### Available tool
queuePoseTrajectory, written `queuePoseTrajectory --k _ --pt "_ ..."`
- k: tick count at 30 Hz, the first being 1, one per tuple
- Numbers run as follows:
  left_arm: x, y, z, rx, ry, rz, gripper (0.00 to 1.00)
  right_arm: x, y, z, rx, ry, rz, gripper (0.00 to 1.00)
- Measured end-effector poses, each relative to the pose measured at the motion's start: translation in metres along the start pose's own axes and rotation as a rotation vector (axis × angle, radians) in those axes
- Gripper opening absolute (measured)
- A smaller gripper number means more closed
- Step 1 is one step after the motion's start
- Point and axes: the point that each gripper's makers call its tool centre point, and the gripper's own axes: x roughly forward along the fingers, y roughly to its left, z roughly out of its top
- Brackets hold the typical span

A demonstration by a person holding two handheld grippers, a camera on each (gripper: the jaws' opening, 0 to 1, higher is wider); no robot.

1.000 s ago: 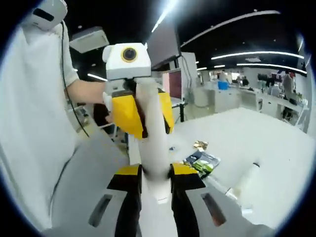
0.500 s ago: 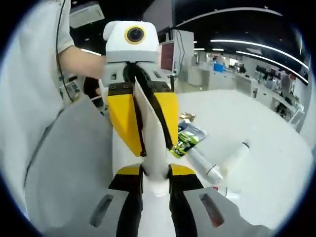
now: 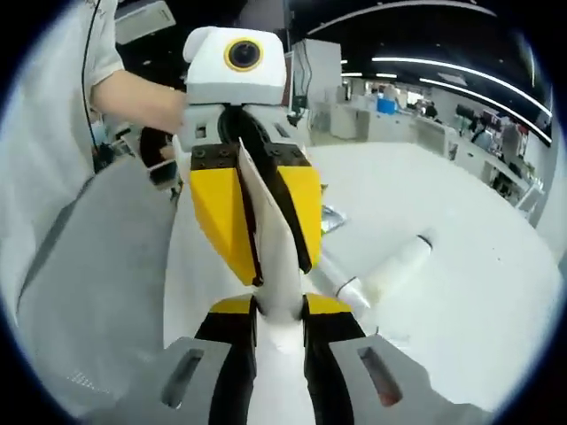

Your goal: Arrange the skincare products in the storage area until every visible bottle or jar stands upright without overlapping.

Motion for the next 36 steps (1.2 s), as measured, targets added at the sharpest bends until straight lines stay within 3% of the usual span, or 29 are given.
queuePoseTrajectory --k 10,24,31,36 --pt "0.002 0.036 0.008 -0.001 -0.024 0.027 0.08 0.004 -0.034 0.004 -0.015 -0.003 -0.001 0.18" --pt "0.004 0.06 0.014 0.033 -0.019 0.032 0.08 0.009 -0.062 0.009 -0.014 -0.018 -0.031 0.18" --pt "0.003 0.067 0.015 0.035 -0.008 0.039 0.08 0.014 -0.073 0.012 -0.016 -0.014 -0.033 0.18" --pt "0.003 0.053 0.014 0.034 0.006 0.022 0.08 0.013 -0.065 0.011 -0.017 -0.003 -0.003 0.18"
